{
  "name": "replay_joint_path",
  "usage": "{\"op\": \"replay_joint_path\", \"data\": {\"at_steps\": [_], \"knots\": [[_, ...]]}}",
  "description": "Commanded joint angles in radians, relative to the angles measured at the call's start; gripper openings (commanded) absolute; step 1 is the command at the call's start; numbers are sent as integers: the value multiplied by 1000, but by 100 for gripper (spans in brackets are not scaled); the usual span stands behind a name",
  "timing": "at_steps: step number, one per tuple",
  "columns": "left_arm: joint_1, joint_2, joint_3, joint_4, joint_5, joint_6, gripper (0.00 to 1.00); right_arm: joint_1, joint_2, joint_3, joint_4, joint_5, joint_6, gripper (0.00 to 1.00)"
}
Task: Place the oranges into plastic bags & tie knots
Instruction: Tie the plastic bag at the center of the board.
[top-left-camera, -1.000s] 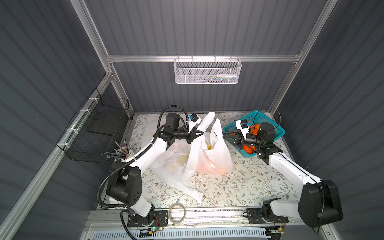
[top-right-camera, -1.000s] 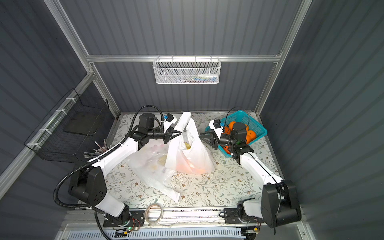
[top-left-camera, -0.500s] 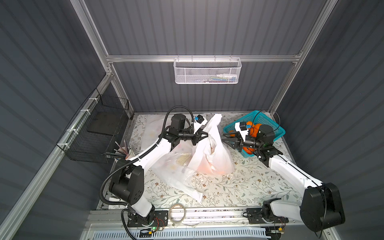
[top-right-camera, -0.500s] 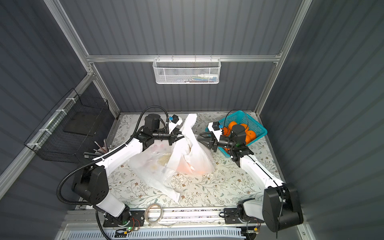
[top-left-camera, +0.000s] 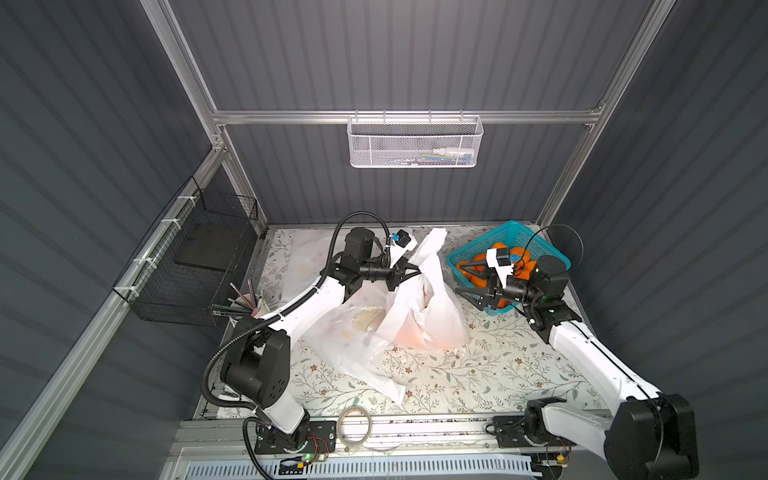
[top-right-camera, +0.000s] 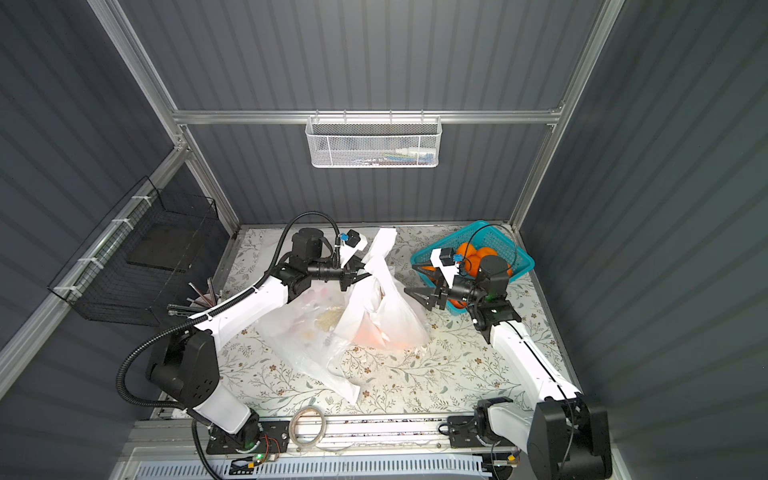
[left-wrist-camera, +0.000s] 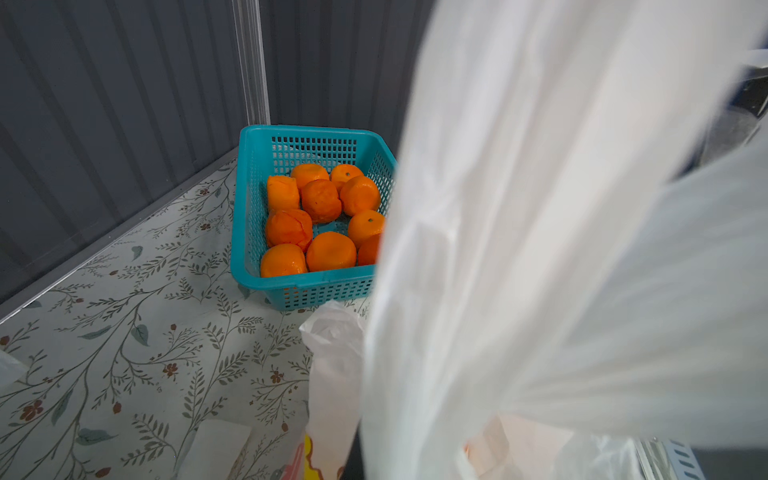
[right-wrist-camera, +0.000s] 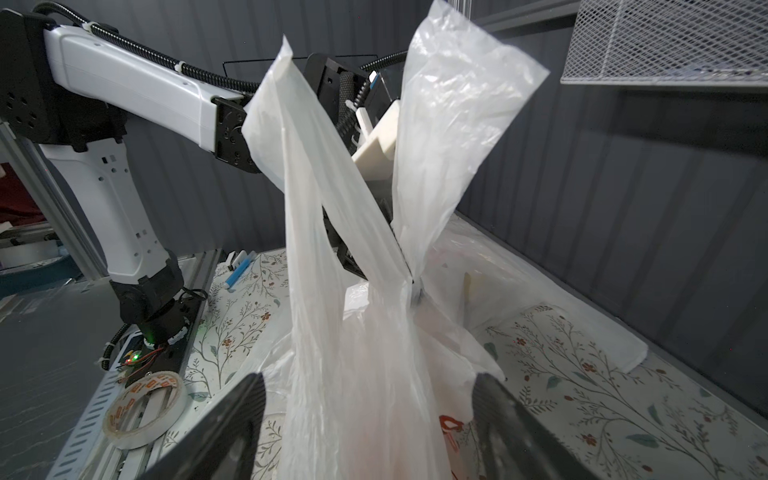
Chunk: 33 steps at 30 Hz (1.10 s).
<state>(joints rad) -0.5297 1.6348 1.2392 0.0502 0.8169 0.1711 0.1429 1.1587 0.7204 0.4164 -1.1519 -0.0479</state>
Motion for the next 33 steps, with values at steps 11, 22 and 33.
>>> {"op": "replay_joint_path", "data": {"at_steps": [11, 22, 33], "knots": [[-9, 16, 25, 8, 22, -12, 0, 78, 108, 46, 27, -20, 9, 98], [-10, 25, 29, 13, 28, -15, 0, 128, 144, 81, -28, -11, -26, 99], [-10, 20, 23, 13, 29, -15, 0, 190, 240, 129, 31, -7, 4, 93]]}}
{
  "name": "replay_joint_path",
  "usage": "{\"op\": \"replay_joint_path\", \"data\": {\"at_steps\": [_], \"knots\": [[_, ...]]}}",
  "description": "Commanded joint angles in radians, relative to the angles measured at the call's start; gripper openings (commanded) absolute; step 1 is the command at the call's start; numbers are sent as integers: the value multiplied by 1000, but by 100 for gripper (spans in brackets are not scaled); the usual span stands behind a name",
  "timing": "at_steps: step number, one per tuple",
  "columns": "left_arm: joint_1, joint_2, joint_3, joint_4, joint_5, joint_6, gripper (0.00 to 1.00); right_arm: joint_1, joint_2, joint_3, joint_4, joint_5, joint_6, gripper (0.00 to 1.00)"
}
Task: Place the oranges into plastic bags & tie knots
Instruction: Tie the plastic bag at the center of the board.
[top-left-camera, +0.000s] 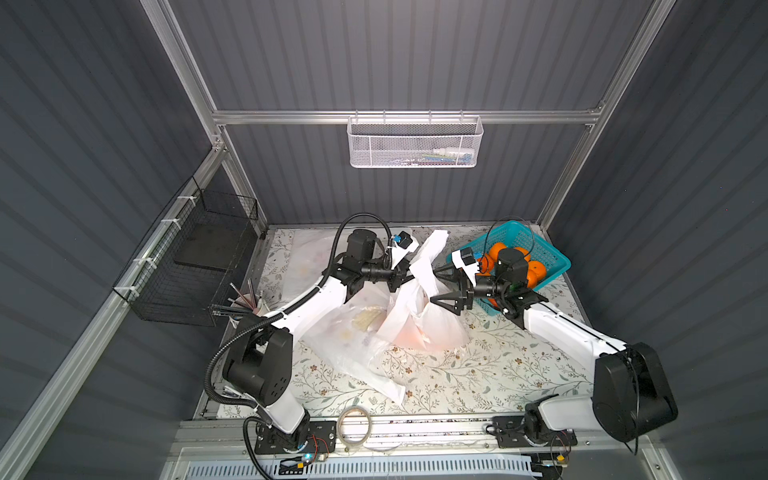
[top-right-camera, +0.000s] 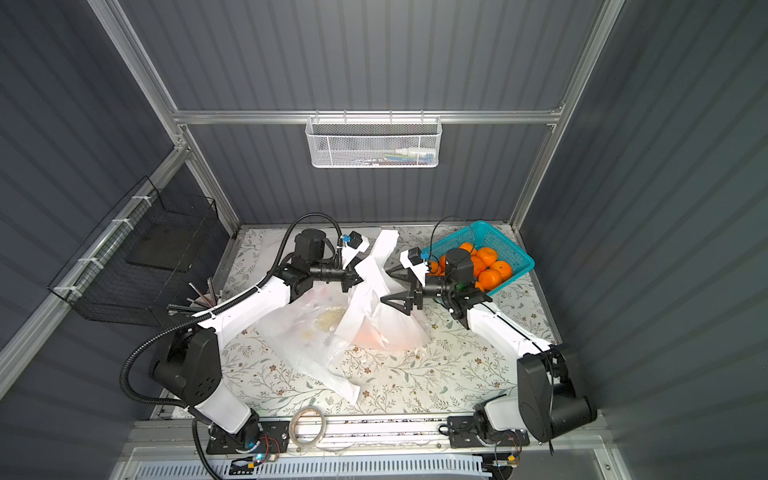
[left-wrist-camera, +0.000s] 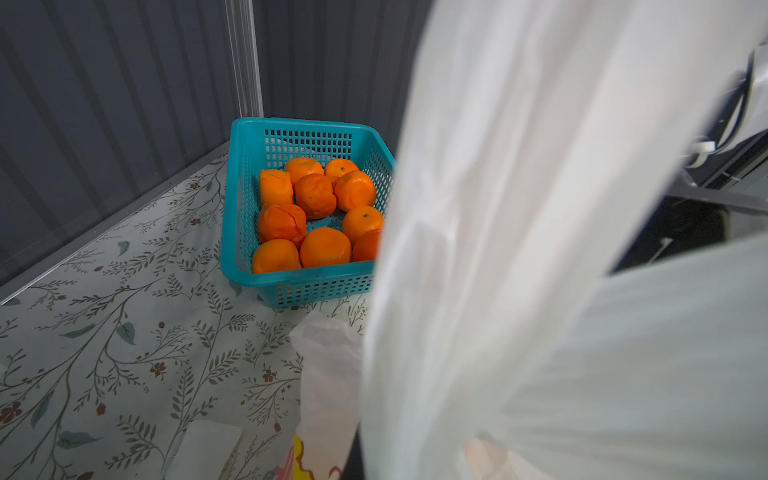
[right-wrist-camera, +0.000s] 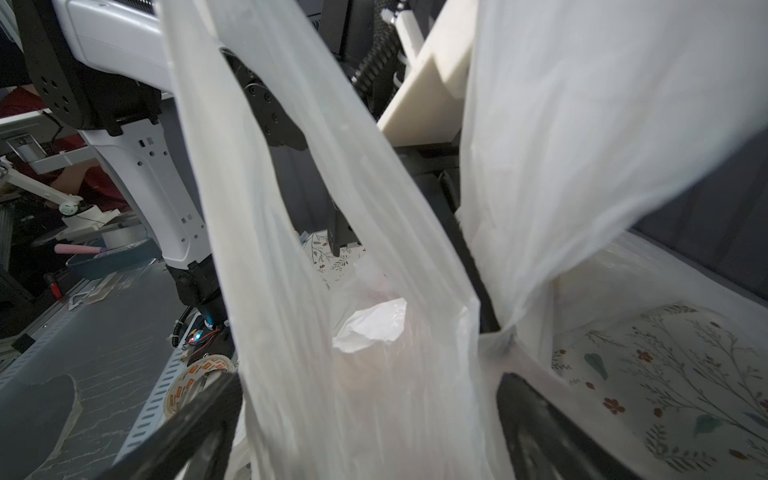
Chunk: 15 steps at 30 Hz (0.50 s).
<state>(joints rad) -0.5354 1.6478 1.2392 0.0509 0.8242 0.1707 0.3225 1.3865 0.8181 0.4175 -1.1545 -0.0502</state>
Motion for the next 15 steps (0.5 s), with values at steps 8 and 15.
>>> {"op": "replay_joint_path", "data": {"at_steps": [8, 15], "knots": [[-6, 3, 25, 13, 24, -16, 0, 30, 44, 49, 49, -13, 37, 64], [-5, -8, 19, 25, 20, -23, 0, 39, 40, 37, 63, 13, 50, 40]]}}
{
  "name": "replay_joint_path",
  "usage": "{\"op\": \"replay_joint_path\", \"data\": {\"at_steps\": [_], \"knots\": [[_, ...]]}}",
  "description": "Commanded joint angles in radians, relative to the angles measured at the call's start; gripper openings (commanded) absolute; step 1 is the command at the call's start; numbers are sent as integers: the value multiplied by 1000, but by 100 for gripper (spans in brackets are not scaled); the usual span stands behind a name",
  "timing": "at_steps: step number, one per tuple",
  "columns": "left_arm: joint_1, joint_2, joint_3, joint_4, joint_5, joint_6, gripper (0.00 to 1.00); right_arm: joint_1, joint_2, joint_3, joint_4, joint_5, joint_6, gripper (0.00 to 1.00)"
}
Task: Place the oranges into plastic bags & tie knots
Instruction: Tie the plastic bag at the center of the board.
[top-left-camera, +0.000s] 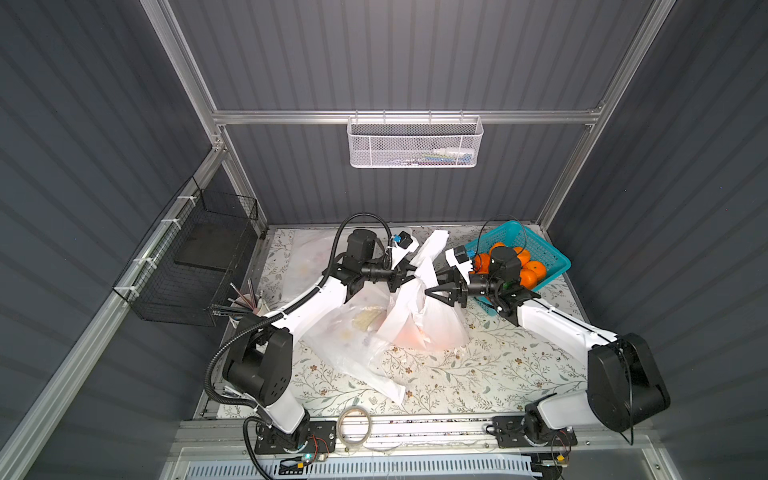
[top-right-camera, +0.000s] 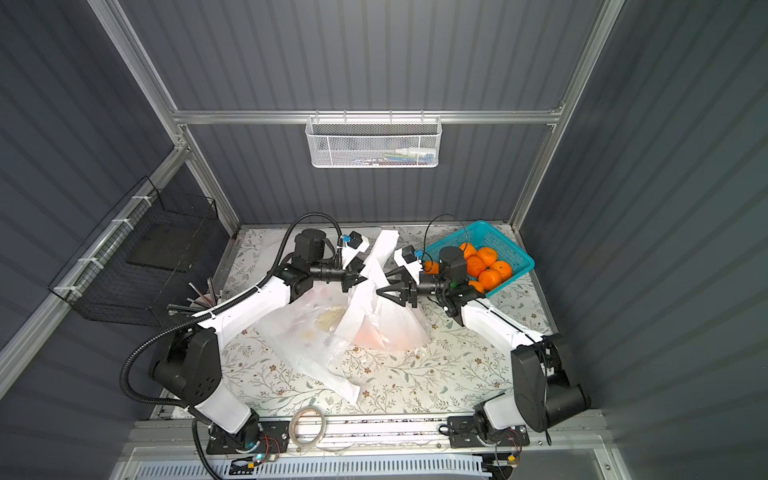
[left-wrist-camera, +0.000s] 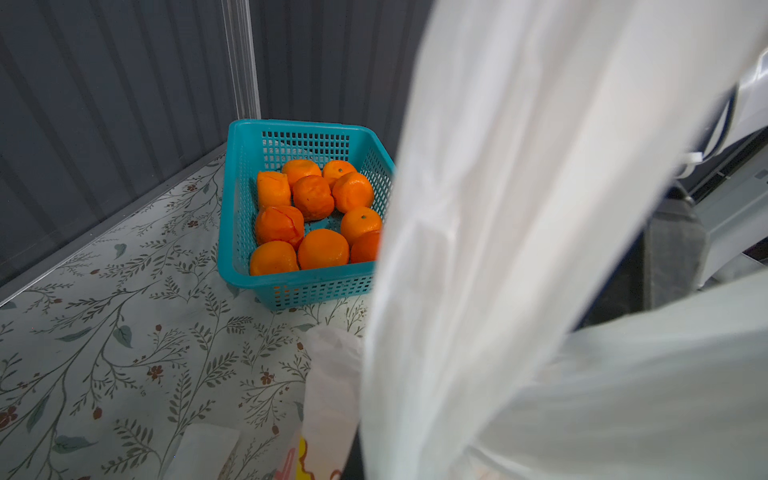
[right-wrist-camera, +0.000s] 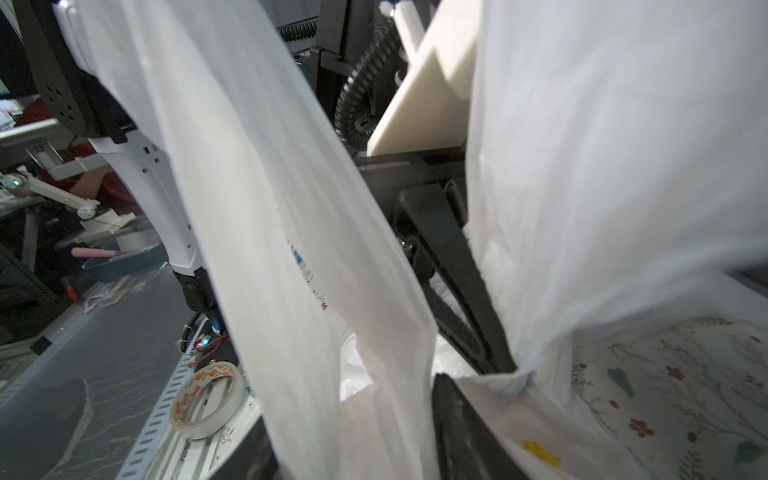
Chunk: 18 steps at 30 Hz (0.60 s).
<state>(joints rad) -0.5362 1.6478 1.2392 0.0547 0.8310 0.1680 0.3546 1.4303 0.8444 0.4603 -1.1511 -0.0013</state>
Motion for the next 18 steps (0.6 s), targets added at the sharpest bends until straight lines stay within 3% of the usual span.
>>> {"op": "replay_joint_path", "data": {"at_steps": [1, 6, 13, 18], "knots": [[-5, -11, 14, 28, 14, -26, 0, 9, -7, 6, 24, 24, 2, 34], [-4, -39, -12, 66, -20, -58, 0, 15, -46, -28, 40, 112, -5, 0], [68, -152, -96, 34, -110, -73, 0, 12, -188, -80, -126, 392, -127, 0], [76, -201, -106, -152, -106, 61, 0, 10, -275, -134, -163, 557, -191, 0]]}}
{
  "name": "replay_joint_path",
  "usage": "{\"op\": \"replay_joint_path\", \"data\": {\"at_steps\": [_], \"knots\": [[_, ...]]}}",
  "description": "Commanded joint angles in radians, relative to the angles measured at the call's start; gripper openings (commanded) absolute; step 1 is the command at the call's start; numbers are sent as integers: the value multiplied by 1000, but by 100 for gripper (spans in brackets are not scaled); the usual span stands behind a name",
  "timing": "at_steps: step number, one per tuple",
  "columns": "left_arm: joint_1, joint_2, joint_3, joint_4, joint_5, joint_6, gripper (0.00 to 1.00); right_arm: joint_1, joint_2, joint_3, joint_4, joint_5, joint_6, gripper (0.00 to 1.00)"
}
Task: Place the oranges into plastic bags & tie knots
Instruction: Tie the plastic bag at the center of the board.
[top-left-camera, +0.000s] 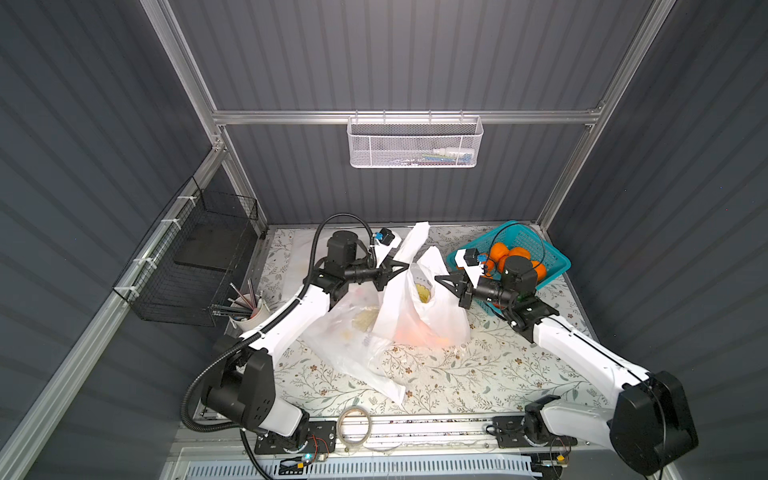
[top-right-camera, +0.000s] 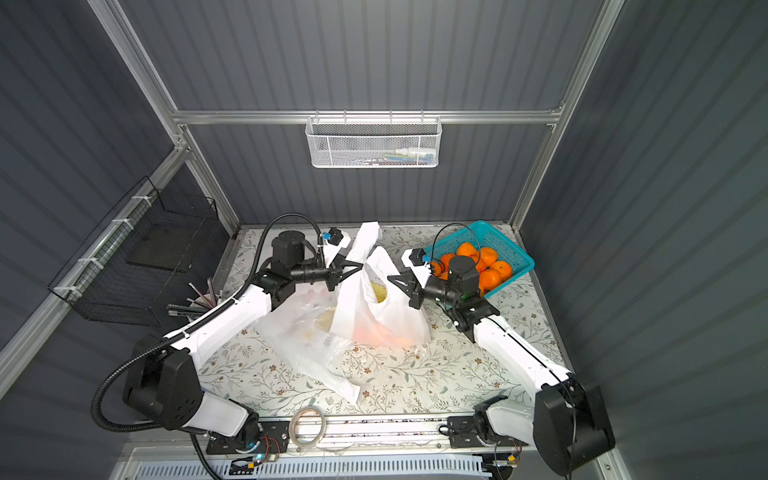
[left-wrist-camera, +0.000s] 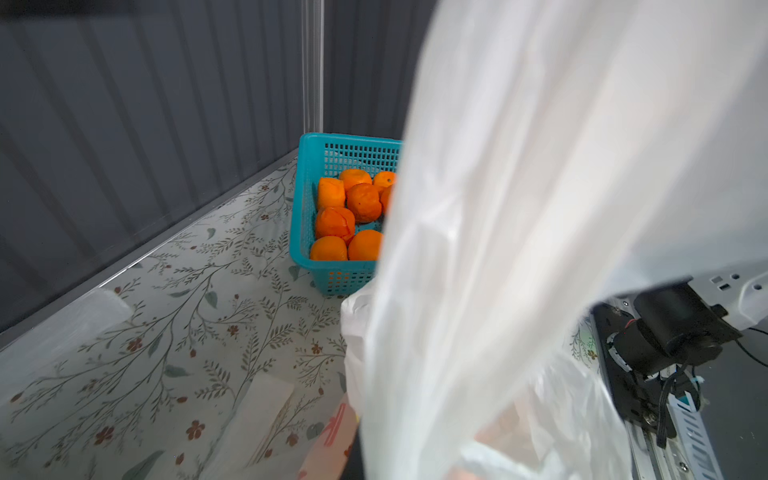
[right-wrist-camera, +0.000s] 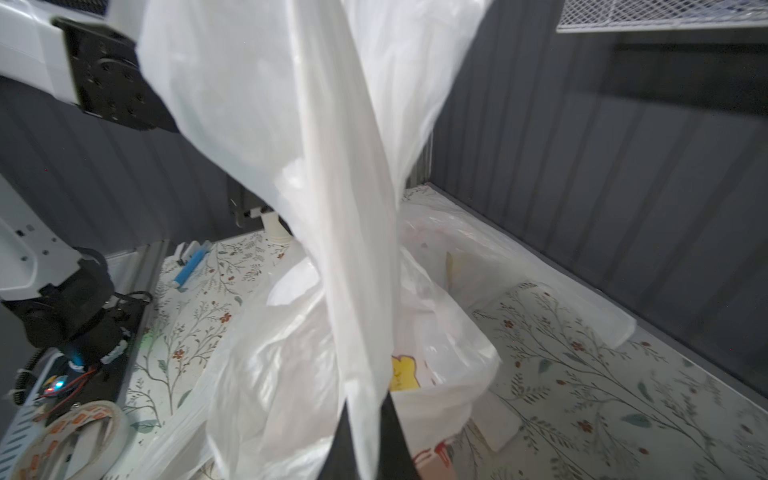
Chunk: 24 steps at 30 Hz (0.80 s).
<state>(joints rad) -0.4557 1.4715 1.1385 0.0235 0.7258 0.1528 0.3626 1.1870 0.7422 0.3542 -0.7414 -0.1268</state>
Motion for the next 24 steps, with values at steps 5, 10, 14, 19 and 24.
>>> {"op": "replay_joint_path", "data": {"at_steps": [5, 10, 14, 19, 24], "knots": [[-6, -10, 39, -300, 57, 179, 0, 8, -118, -79, -41, 202, -151, 0], [-25, 32, 91, -362, 136, 213, 5, 38, -160, -88, -53, 235, -254, 0], [-46, 77, 135, -374, 147, 210, 11, 64, -162, -81, -70, 246, -311, 0], [-59, 115, 178, -368, 183, 195, 25, 91, -126, -42, -113, 277, -352, 0], [-80, 125, 191, -329, 214, 185, 43, 97, -99, -22, -124, 306, -364, 0]]}}
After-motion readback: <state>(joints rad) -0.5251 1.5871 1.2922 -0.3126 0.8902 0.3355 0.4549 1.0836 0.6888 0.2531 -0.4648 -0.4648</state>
